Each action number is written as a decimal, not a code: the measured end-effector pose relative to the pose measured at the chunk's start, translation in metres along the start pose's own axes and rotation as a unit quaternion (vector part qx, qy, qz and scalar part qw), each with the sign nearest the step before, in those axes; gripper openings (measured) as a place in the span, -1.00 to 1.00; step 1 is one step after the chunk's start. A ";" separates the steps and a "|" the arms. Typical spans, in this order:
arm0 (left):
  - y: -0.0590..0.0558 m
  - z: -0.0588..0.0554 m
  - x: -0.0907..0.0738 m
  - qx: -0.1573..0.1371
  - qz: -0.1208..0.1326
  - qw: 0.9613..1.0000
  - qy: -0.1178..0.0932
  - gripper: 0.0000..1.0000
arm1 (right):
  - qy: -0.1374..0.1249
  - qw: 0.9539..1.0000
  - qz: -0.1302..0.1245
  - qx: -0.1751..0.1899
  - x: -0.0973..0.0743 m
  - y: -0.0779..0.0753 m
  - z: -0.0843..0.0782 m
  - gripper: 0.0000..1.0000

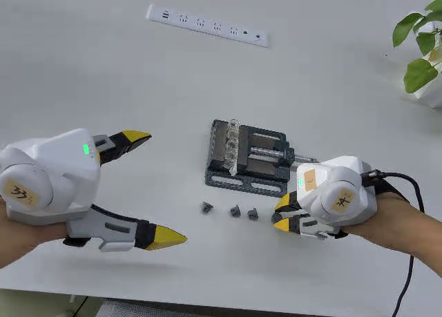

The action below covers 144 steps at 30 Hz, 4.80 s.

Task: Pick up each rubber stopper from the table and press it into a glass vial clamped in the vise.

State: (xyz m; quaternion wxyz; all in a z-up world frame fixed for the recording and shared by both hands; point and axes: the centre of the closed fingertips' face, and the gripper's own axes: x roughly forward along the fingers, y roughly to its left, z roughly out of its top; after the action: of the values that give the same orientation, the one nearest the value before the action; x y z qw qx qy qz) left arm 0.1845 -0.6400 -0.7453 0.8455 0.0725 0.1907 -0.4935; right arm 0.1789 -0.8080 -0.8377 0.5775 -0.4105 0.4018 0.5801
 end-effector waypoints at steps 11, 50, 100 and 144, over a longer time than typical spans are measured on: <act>-0.001 0.003 0.002 -0.002 -0.001 1.000 -0.005 0.98 | 0.010 1.000 0.000 -0.007 0.001 0.001 -0.004 -0.84; -0.005 0.006 0.006 0.011 -0.016 1.000 0.000 0.98 | -0.054 0.998 -0.012 0.028 -0.058 -0.035 0.047 -0.86; 0.007 -0.006 0.016 -0.011 -0.015 1.000 -0.010 0.98 | -0.055 0.998 -0.003 0.014 -0.027 -0.144 0.108 -0.86; 0.008 -0.006 0.016 -0.021 -0.014 1.000 -0.017 0.98 | 0.035 0.998 0.017 -0.057 -0.019 -0.140 0.108 -0.87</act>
State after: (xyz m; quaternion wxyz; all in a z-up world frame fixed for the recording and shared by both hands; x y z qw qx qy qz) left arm 0.1967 -0.6471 -0.7576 0.8430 0.0443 0.1877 -0.5021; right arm 0.3176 -0.7111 -0.7823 0.5284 -0.4561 0.3950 0.5972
